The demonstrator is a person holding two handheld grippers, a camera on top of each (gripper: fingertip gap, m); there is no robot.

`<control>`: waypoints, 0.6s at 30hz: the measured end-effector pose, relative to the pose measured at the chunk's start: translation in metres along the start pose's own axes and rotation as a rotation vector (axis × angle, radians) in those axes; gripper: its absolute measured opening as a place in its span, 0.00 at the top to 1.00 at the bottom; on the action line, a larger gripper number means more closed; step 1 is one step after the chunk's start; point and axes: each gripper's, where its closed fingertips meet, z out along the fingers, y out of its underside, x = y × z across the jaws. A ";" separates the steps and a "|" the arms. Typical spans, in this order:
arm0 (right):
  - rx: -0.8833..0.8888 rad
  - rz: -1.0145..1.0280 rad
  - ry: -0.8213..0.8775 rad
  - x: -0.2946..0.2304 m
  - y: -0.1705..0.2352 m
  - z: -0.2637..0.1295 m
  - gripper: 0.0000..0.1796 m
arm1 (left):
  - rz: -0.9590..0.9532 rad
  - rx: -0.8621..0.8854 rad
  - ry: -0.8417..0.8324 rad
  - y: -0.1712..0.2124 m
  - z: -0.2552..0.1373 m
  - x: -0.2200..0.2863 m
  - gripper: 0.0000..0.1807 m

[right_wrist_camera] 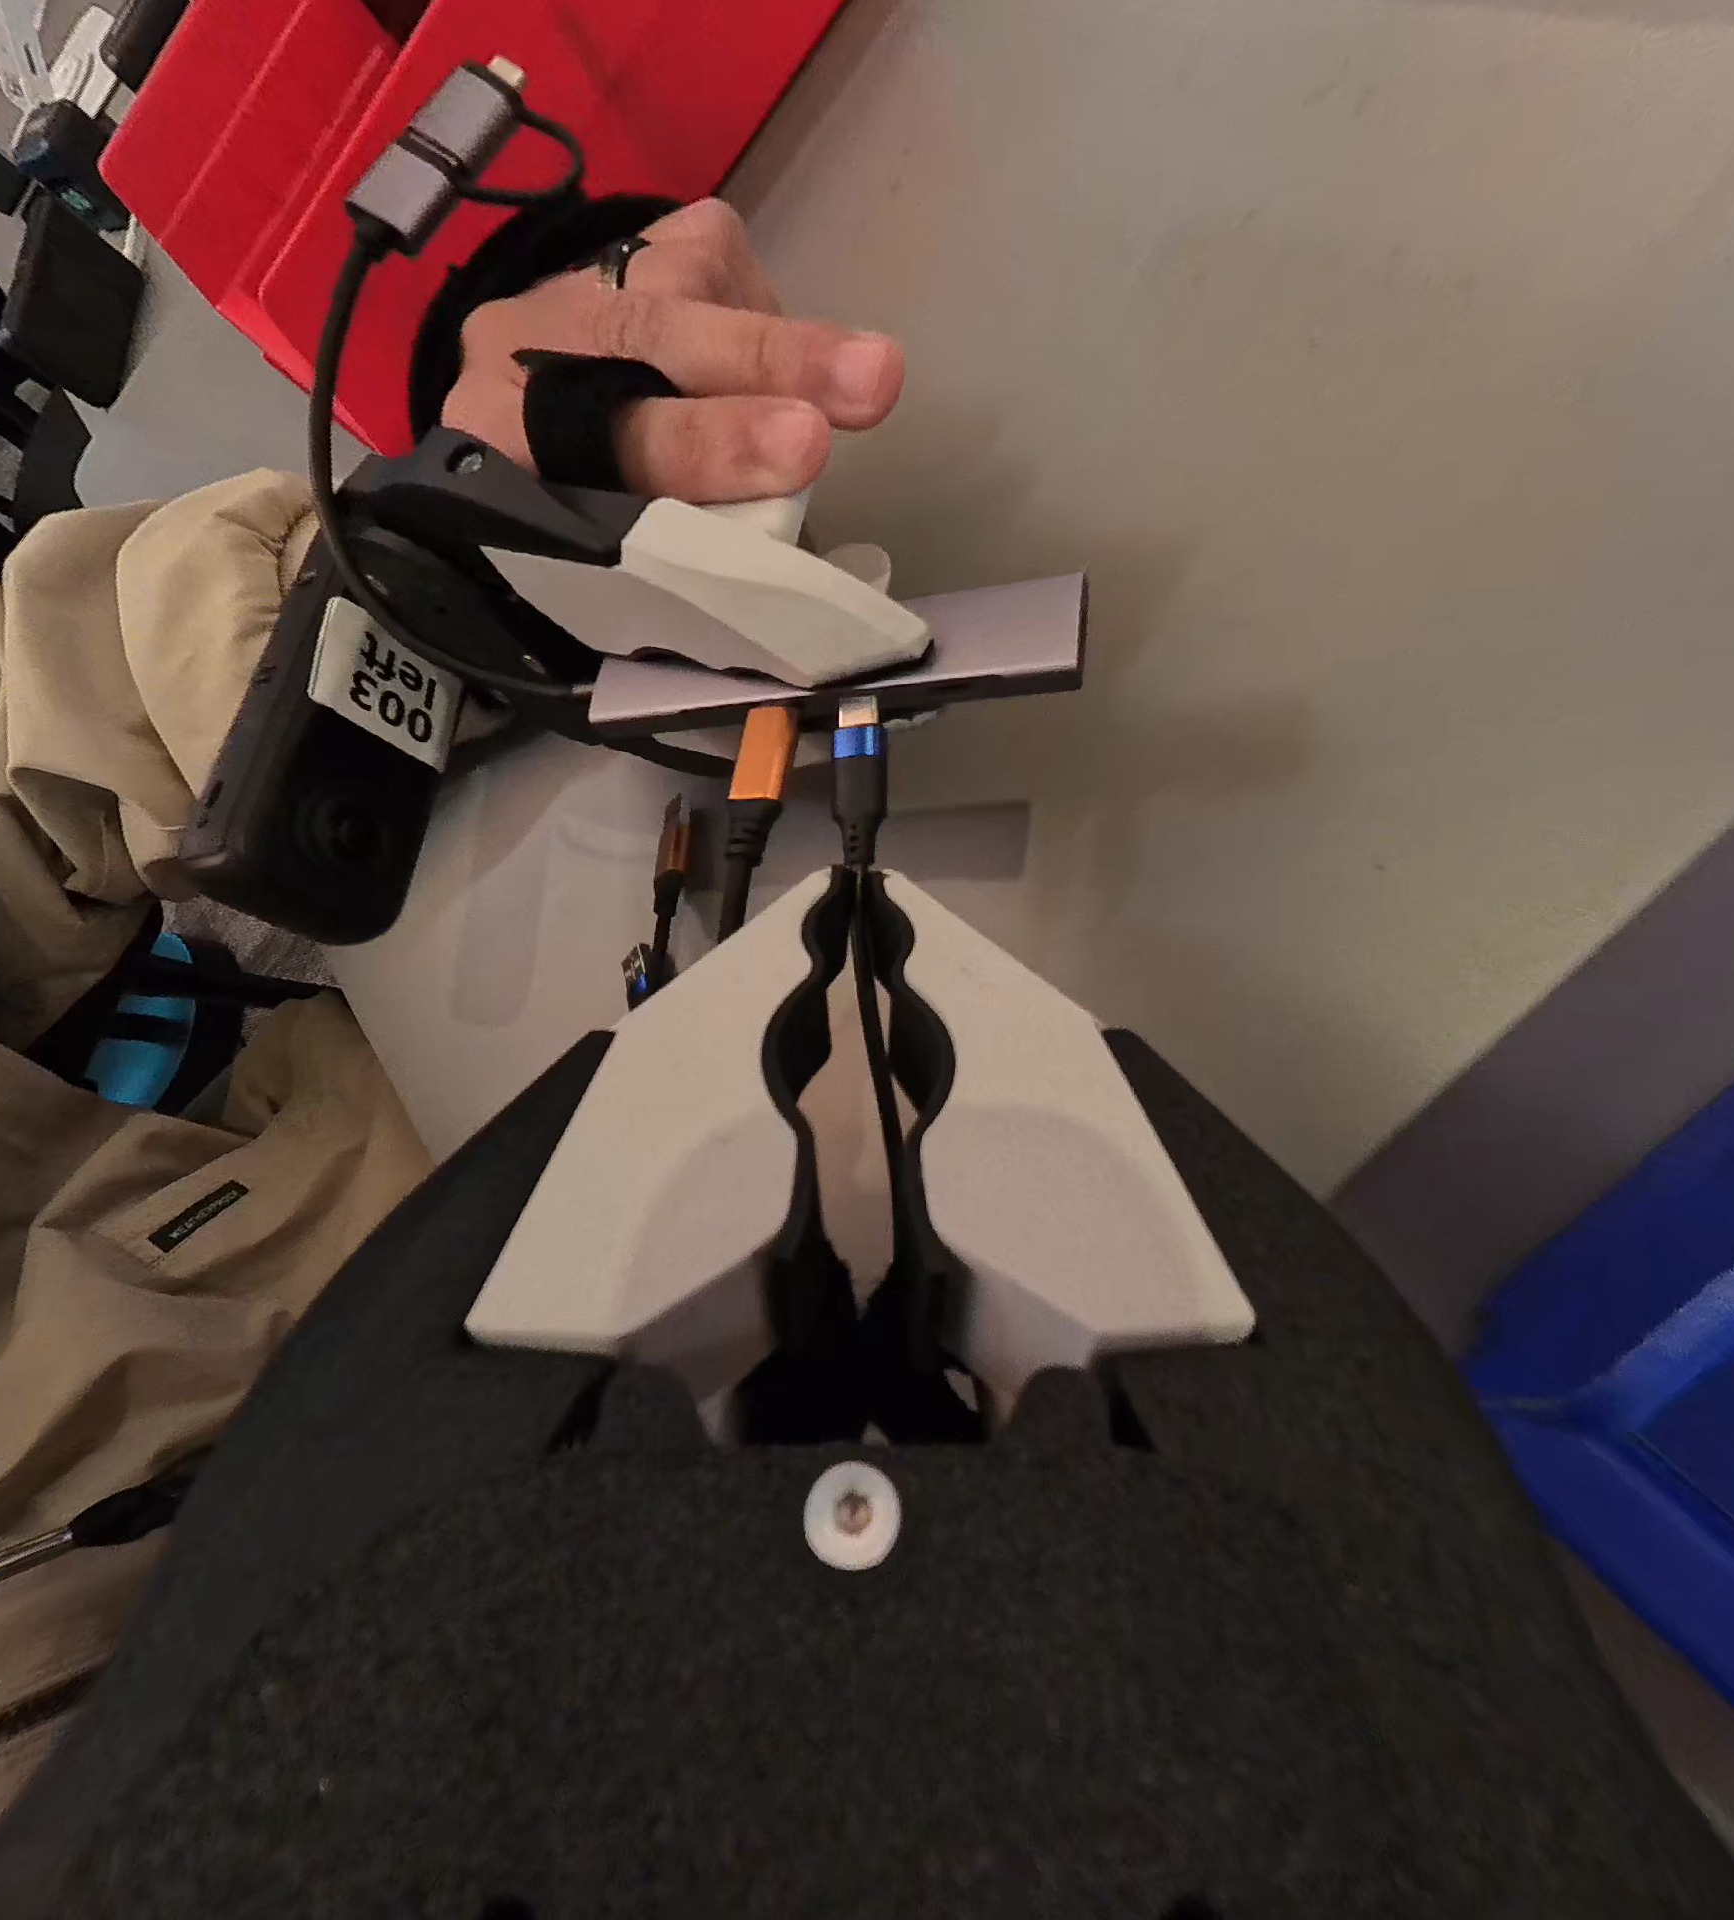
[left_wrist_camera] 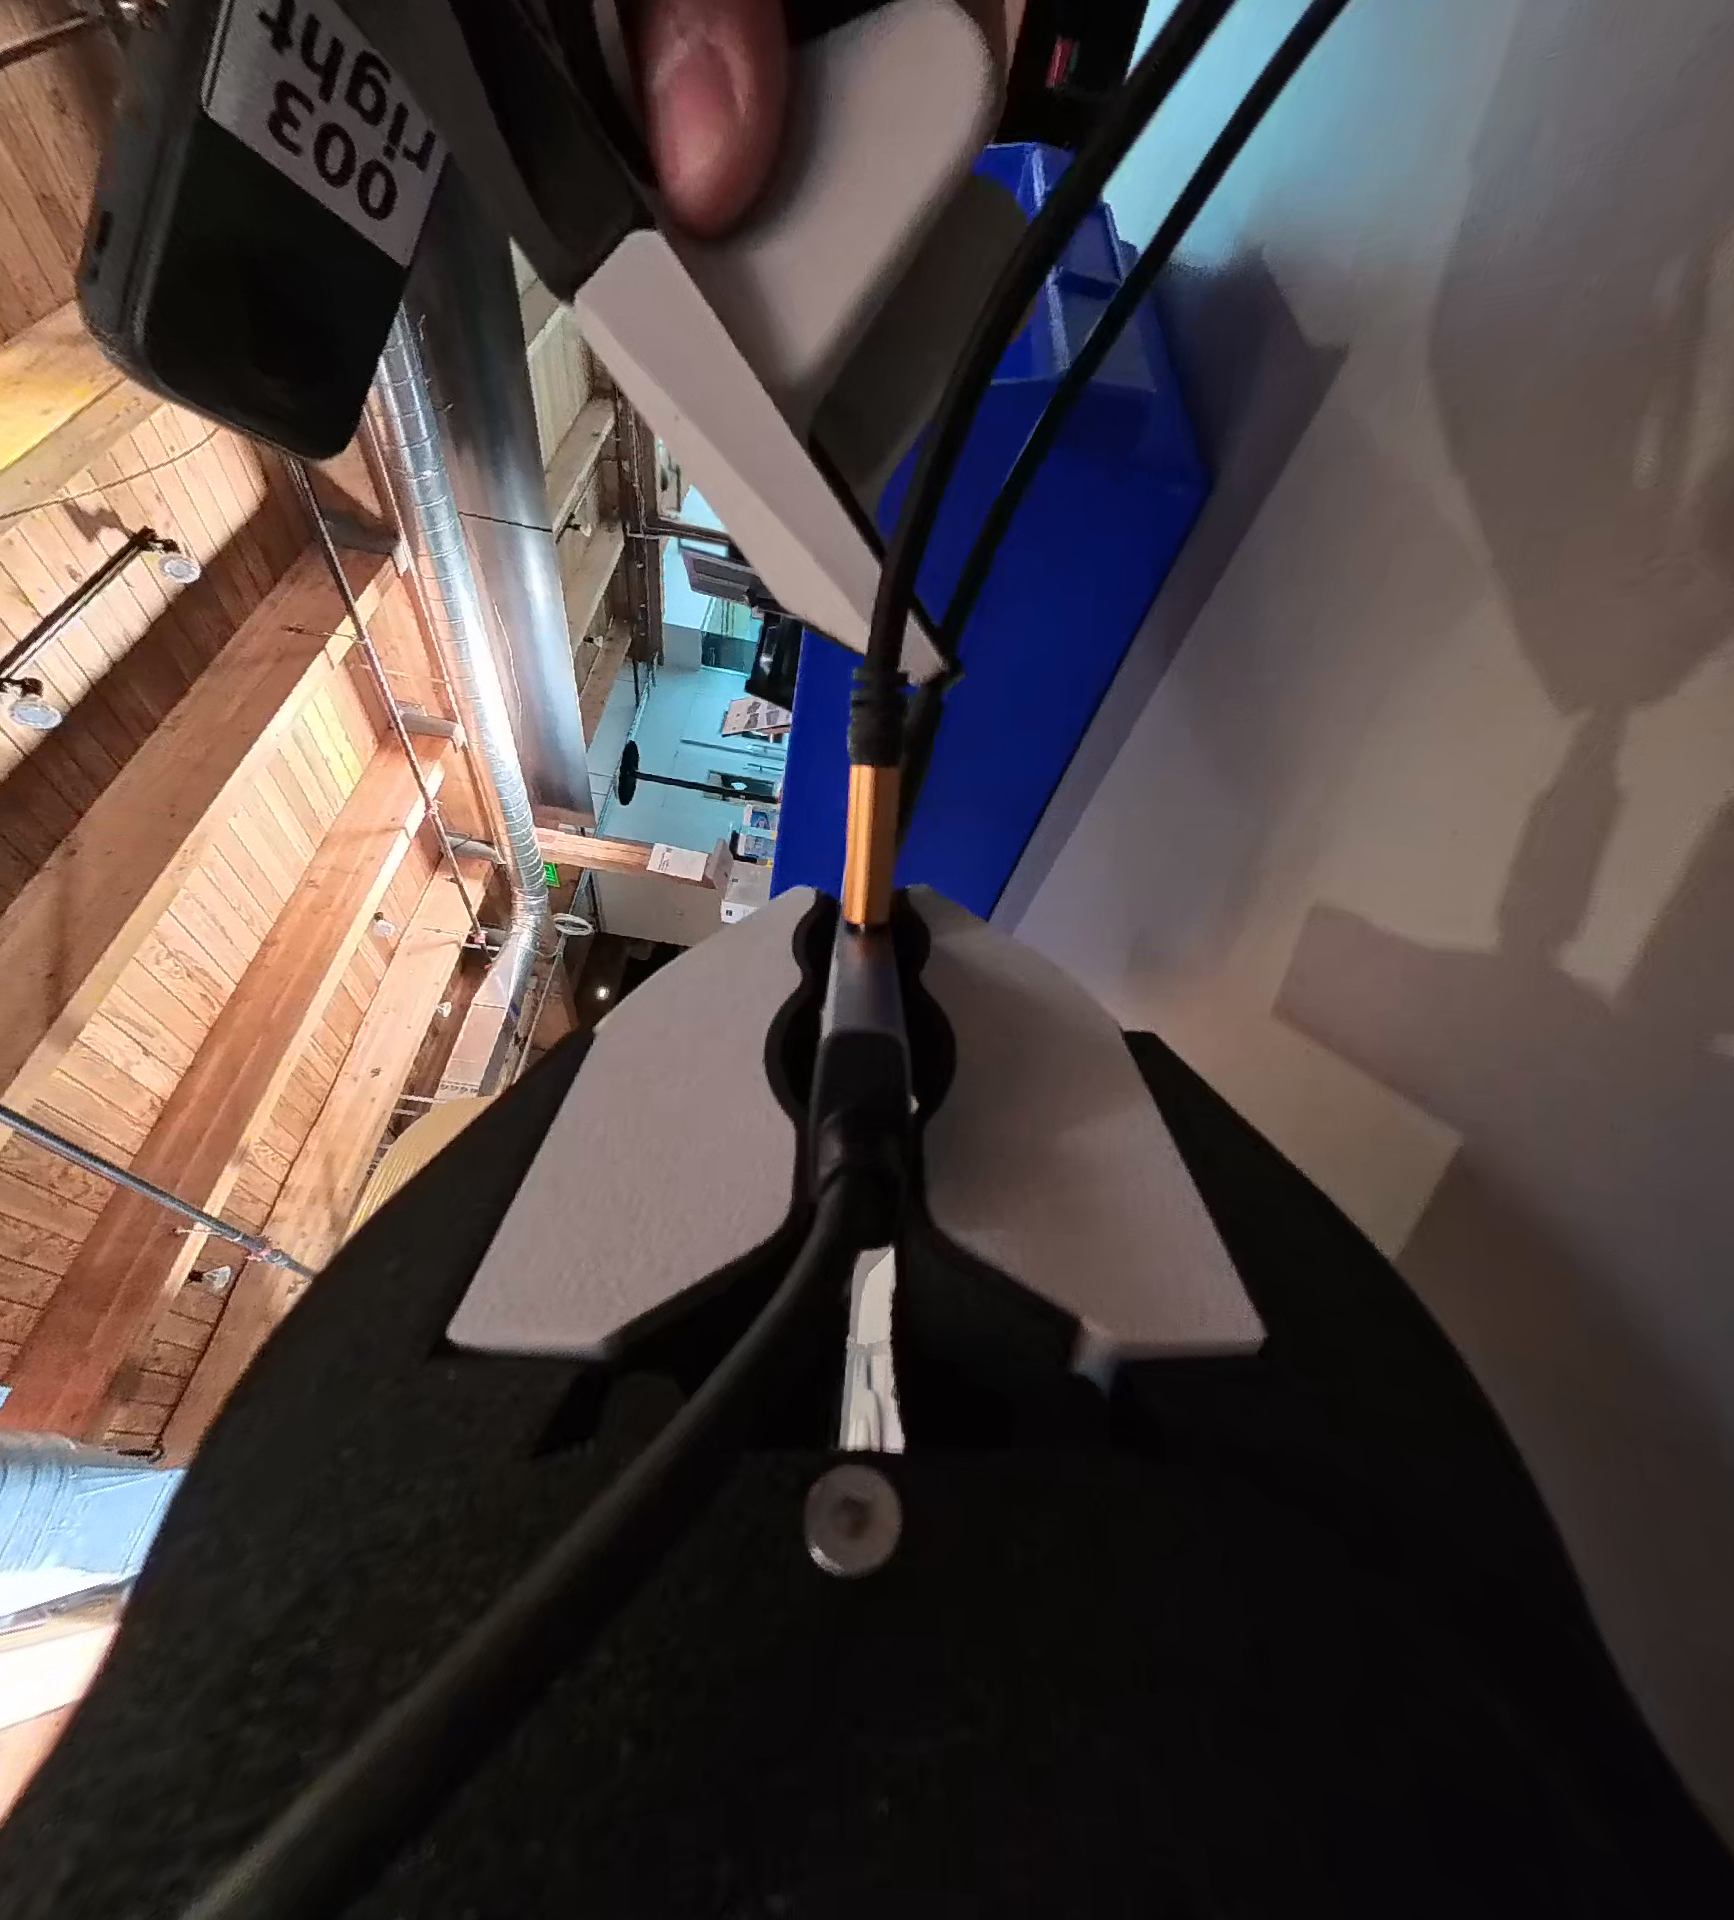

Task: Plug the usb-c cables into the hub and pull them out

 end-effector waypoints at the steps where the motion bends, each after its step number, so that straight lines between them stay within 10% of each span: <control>1: 0.002 0.000 -0.001 0.000 0.000 0.000 0.99 | 0.000 -0.004 0.002 0.001 0.000 0.000 0.95; 18: 0.347 -0.447 0.273 -0.004 -0.035 -0.006 0.98 | -0.139 -0.089 -0.054 0.011 0.000 -0.018 0.95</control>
